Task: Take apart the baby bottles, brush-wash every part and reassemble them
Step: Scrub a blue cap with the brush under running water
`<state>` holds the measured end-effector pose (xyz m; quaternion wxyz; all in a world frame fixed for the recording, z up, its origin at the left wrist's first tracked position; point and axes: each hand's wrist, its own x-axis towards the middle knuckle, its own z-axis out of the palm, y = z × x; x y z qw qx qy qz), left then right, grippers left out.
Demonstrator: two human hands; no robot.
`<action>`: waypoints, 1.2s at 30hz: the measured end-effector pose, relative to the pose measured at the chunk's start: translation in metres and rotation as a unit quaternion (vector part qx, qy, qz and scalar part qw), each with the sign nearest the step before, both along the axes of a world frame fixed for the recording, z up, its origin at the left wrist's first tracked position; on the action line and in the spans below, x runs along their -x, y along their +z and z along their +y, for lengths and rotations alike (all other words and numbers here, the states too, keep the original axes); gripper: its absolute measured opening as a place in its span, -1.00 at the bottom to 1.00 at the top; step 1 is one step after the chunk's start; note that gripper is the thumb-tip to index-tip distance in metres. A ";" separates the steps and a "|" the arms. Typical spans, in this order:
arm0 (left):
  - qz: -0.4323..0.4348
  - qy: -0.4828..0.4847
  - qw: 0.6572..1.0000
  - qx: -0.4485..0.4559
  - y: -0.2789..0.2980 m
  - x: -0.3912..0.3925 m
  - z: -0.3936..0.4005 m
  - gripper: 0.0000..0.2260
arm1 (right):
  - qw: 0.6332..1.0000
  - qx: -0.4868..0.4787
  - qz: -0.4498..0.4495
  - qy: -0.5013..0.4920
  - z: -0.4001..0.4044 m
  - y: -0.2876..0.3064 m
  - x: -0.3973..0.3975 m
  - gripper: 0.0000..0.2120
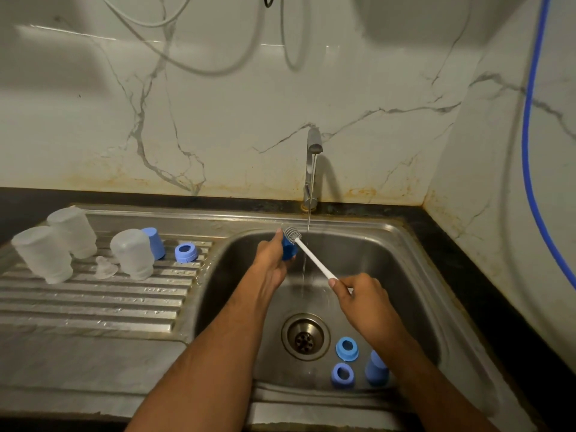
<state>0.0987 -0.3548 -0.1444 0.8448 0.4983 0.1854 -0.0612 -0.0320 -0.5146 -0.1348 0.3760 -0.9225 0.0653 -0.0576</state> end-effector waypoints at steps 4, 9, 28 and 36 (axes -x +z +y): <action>-0.006 0.004 1.000 0.006 0.000 0.000 -0.002 -0.61 | 1.000 -0.014 -0.007 0.001 0.002 -0.001 0.001 -0.67; 0.002 0.048 0.998 0.048 -0.002 -0.002 0.009 -0.70 | 0.999 -0.016 0.014 0.024 -0.003 -0.005 0.006 -0.70; -0.004 0.009 0.999 0.040 0.007 0.009 0.001 -0.65 | 1.000 0.002 0.001 -0.001 -0.003 0.004 0.005 -0.66; 0.007 0.002 1.000 0.002 0.005 0.006 -0.002 -0.75 | 1.000 -0.002 0.000 -0.003 -0.004 0.006 0.003 -0.65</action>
